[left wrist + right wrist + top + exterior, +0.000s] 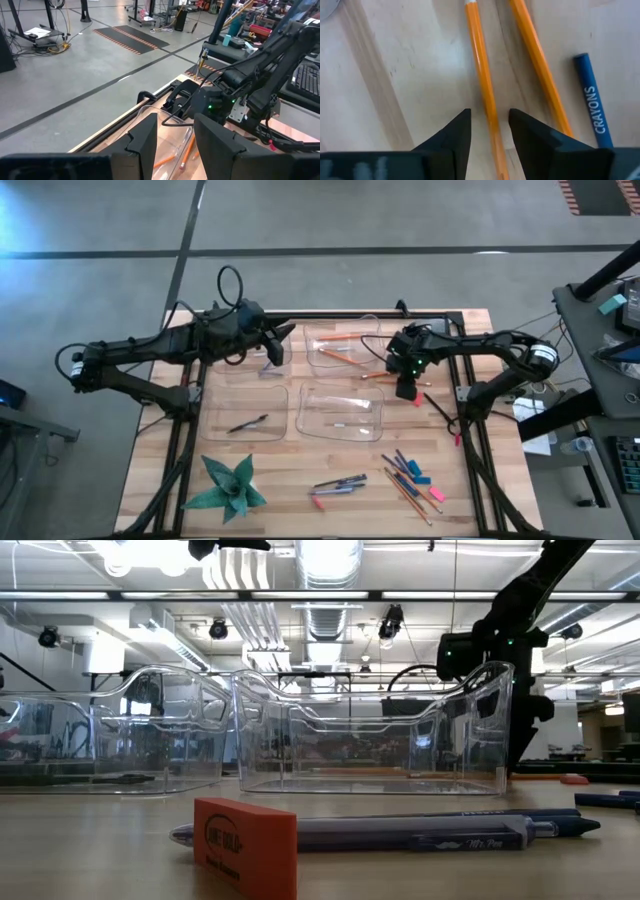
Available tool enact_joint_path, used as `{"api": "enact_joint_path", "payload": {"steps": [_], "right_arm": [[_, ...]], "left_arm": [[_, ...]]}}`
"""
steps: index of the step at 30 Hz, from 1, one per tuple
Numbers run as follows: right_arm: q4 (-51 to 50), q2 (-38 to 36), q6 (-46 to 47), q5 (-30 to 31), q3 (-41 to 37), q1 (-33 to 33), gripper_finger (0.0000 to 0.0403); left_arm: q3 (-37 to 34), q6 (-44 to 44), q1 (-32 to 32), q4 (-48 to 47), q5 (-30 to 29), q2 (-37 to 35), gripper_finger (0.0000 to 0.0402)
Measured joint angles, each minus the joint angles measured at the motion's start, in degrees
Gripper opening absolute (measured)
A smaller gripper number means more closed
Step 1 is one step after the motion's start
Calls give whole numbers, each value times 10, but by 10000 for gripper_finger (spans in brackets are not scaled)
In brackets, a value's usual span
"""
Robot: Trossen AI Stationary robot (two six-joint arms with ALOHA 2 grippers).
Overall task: Sort crayons/erasers/pens/pencils in bins
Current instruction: Put the orange pencil into the top right transparent bin
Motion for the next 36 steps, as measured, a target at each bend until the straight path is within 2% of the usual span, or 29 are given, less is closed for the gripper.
{"api": "enact_joint_path", "payload": {"steps": [4, 8, 11, 14, 21, 27, 30, 36], "right_arm": [[3, 25, -2, 1, 0, 0, 105], [5, 45, -4, 7, -3, -1, 63], [7, 50, -9, 9, -5, -1, 30], [7, 43, -17, 8, -7, -1, 15], [-21, -38, -59, -4, -6, 0, 11], [-80, -127, -58, -55, -9, 1, 10], [-110, -164, -58, -57, -11, 1, 9], [-101, -235, -58, -65, -9, 1, 6]], "left_arm": [[0, 0, 0, 0, 0, 0, 116], [0, 0, 0, 0, 0, 0, 116], [0, 0, 0, 0, 0, 0, 116], [0, 0, 0, 0, 0, 0, 116], [0, 0, 0, 0, 0, 0, 116], [0, 0, 0, 0, 0, 0, 116], [0, 1, 0, 0, 0, 0, 116], [0, 2, 0, 0, 0, 0, 116]]}}
